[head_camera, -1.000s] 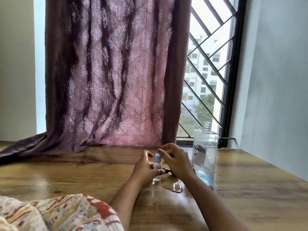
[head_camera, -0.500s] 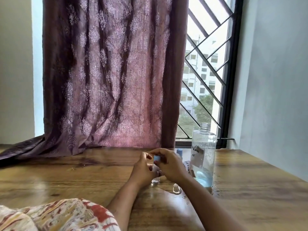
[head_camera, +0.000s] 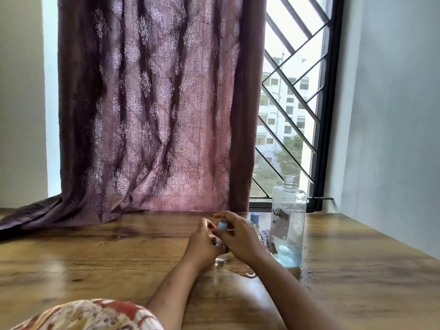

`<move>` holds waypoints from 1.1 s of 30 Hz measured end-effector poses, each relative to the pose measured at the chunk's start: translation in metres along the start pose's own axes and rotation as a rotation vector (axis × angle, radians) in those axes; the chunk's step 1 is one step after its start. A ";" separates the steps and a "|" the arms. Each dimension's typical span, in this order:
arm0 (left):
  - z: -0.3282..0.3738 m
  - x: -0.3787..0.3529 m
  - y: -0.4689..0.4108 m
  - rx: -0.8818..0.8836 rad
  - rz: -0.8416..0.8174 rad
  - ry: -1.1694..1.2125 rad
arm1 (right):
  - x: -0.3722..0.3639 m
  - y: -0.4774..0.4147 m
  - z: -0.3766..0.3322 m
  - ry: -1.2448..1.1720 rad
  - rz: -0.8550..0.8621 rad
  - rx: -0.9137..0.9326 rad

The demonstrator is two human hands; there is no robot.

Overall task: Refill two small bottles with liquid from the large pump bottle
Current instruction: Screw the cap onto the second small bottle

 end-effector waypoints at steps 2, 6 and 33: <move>0.000 0.000 0.001 -0.012 0.018 0.008 | -0.001 0.000 0.000 0.022 -0.030 0.015; 0.000 -0.001 0.000 -0.016 -0.004 0.004 | 0.003 -0.001 -0.001 0.065 -0.056 0.031; 0.003 -0.001 0.001 -0.085 0.153 -0.215 | 0.002 -0.008 0.032 0.438 0.037 -0.151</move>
Point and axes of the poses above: each hand's wrist, its own y-axis away from the middle knuckle, its own x-axis out of the back of the hand, z = x × y, the point moved 1 cm from there along -y, towards the middle knuckle, and after that the axes turned 15 degrees about z, right-handed, at the moved point
